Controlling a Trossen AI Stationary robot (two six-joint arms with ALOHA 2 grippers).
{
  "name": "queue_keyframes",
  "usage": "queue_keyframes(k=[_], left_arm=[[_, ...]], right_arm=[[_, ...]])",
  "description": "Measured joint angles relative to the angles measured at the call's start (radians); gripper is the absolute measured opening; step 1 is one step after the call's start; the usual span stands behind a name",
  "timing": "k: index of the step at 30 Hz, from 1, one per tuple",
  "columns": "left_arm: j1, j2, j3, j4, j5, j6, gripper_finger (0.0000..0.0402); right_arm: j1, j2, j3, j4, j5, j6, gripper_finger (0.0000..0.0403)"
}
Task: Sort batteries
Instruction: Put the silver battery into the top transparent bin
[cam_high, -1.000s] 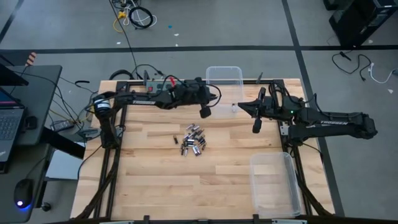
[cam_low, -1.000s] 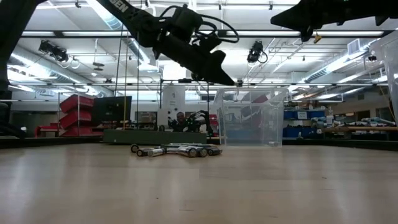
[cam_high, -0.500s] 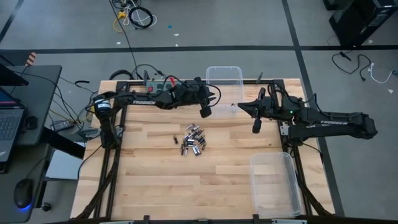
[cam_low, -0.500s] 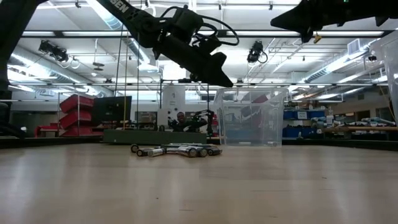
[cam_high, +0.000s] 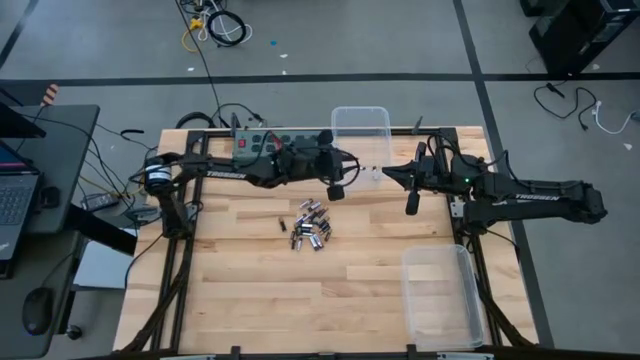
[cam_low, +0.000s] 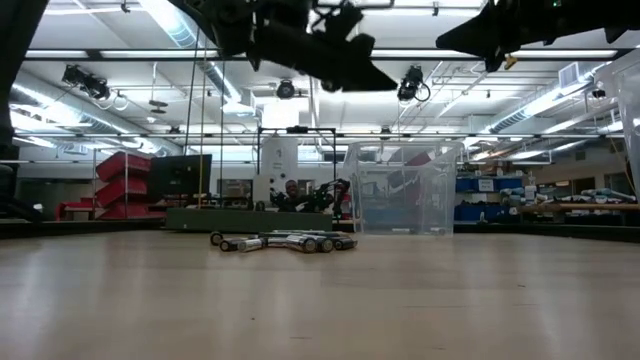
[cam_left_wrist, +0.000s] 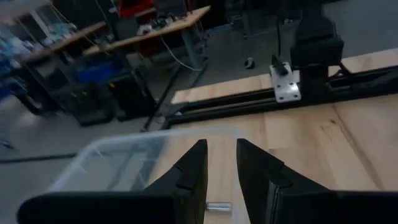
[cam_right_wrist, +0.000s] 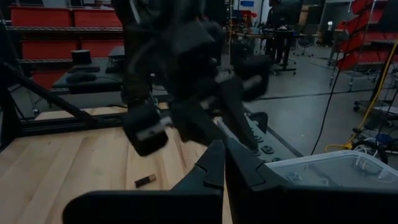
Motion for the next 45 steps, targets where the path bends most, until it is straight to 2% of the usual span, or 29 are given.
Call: queue_keyframes(k=[6,9,16,23,30,35,39,45], left_arm=[[-0.039,-0.106,-0.004,-0.183,-0.039,0.042,0.0086],[-0.05,-0.185,-0.066,-0.21,-0.047,0.039,0.0086],[-0.103,-0.457,-0.357,-0.19,-0.044,-0.05,0.0086],[-0.191,-0.669,-0.607,-0.301,-0.002,-0.145,0.0086],[-0.225,-0.697,-0.71,-0.36,-0.016,-0.296,0.0086],[-0.225,-0.685,-0.743,-0.333,-0.018,-0.388,0.0086],[-0.225,-0.665,-0.774,-0.241,-0.072,-0.39,0.0086],[-0.223,-0.554,-0.871,0.08,-0.156,-0.329,0.0086]], right_arm=[[-0.001,0.0,0.0,0.0,0.0,0.001,0.0003],[-0.001,0.0,0.0,0.0,0.0,0.009,0.0003],[-0.002,0.0,0.0,-0.007,0.0,0.009,0.0003],[-0.007,0.0,0.0,-0.007,0.0,-0.004,0.0003],[-0.007,0.0,0.0,-0.007,0.0,-0.003,0.0003],[-0.007,0.0,0.0,-0.009,0.0,-0.003,0.0003],[-0.007,0.0,0.0,-0.009,0.0,-0.003,0.0003],[-0.007,0.004,0.0,-0.006,0.0,-0.003,0.0003]])
